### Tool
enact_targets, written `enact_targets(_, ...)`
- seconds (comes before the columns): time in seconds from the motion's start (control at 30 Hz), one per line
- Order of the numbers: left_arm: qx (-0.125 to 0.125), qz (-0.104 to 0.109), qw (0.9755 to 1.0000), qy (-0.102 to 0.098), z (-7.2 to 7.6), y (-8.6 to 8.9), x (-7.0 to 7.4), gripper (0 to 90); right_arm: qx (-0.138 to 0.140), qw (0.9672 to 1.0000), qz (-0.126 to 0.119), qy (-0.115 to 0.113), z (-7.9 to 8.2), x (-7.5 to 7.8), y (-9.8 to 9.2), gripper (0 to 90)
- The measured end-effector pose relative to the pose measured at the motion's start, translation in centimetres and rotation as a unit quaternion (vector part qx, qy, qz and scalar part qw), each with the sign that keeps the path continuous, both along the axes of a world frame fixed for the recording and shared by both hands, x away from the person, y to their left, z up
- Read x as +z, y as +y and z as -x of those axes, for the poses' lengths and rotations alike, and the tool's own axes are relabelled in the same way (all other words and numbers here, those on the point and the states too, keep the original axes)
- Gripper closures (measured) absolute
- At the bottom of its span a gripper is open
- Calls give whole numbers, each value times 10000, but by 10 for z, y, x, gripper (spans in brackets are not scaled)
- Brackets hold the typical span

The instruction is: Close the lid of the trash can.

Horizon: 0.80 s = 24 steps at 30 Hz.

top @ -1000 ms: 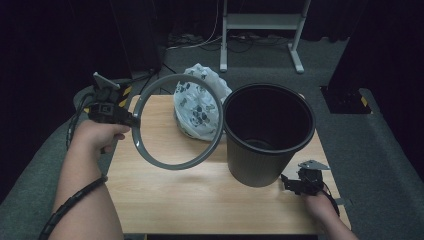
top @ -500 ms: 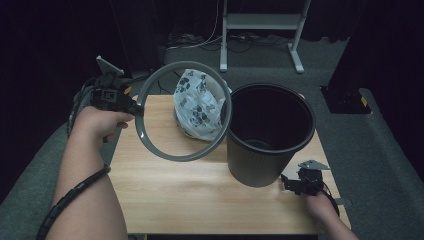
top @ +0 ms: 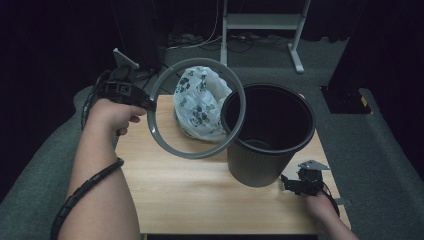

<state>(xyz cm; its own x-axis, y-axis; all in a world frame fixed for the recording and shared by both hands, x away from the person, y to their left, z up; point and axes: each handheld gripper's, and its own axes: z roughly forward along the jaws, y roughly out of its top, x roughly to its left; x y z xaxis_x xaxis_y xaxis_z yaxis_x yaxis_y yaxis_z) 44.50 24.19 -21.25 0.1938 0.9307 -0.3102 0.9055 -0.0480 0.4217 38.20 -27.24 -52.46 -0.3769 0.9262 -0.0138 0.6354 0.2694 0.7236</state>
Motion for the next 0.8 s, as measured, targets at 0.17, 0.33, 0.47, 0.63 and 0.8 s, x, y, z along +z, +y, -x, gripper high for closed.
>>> enact_targets(0.17,-93,-16,10000,-21,-6,-16,3,788,5,10000,-2,-2,0,0,0,110)
enact_targets(0.33,-219,-30,9998,-19,-11,-32,7,788,6,10000,-2,2,0,0,0,110)
enact_targets(0.47,-266,-45,9996,-38,-15,-44,11,787,8,10000,-4,3,0,0,0,110)
enact_targets(0.63,-353,-80,9993,-63,-20,-60,12,787,11,10000,-2,7,0,0,0,109)
enact_targets(0.8,-425,-68,9991,-48,-24,-71,13,787,9,10000,-2,7,0,0,0,110)
